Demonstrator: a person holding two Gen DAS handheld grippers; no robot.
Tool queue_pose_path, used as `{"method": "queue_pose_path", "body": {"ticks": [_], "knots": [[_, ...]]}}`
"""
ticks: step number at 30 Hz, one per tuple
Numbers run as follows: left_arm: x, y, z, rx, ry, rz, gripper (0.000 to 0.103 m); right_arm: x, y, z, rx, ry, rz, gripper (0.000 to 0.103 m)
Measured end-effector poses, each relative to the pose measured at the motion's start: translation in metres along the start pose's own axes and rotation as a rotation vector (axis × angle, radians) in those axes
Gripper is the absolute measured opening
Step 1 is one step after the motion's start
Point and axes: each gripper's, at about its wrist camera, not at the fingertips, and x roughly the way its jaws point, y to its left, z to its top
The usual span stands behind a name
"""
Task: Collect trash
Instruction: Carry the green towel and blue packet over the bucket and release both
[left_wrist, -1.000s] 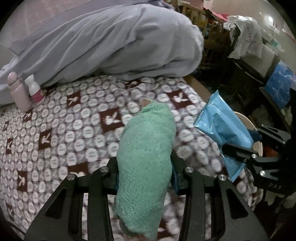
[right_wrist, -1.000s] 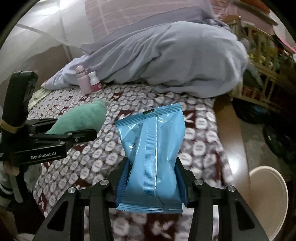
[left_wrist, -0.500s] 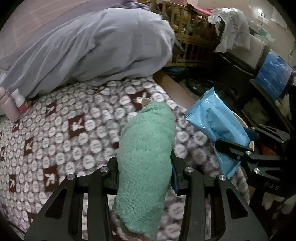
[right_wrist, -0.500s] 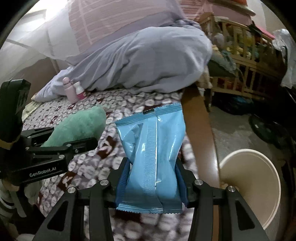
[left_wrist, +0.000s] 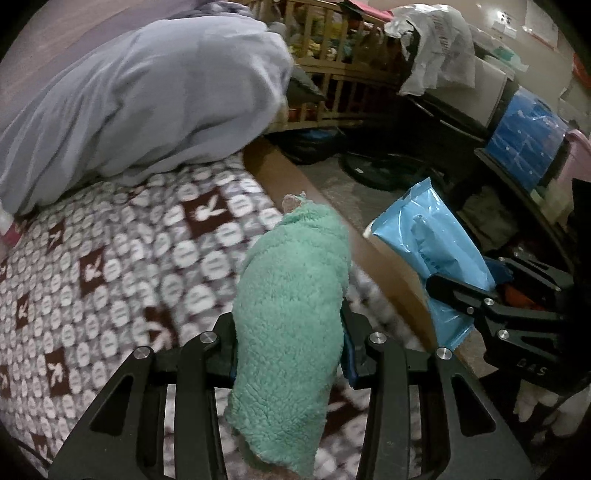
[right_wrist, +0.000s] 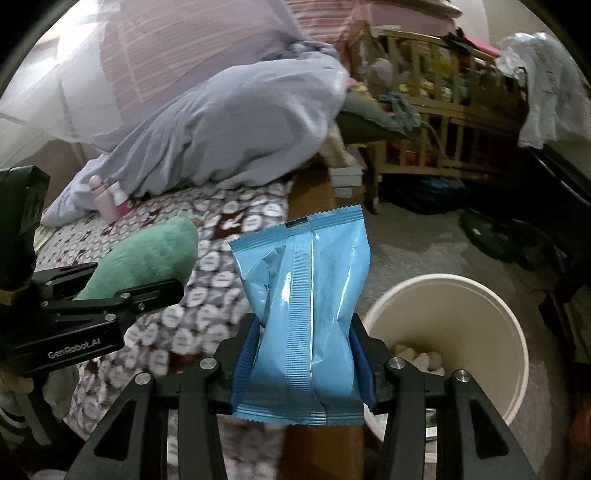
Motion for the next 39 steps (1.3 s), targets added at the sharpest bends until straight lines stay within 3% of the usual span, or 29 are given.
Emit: {"method": "queue_pose_path", "body": {"ticks": [22, 39], "knots": [[0.058, -0.082, 0.034, 0.065, 0.067, -0.145, 0.038, -0.005, -0.094, -0.017, 0.131, 0.029, -0.16, 0.046], [0.08, -0.106, 0.042, 0.073, 0.071, -0.225, 0.042, 0.008, -0.132, -0.028, 0.203, 0.075, -0.214, 0.046]]}}
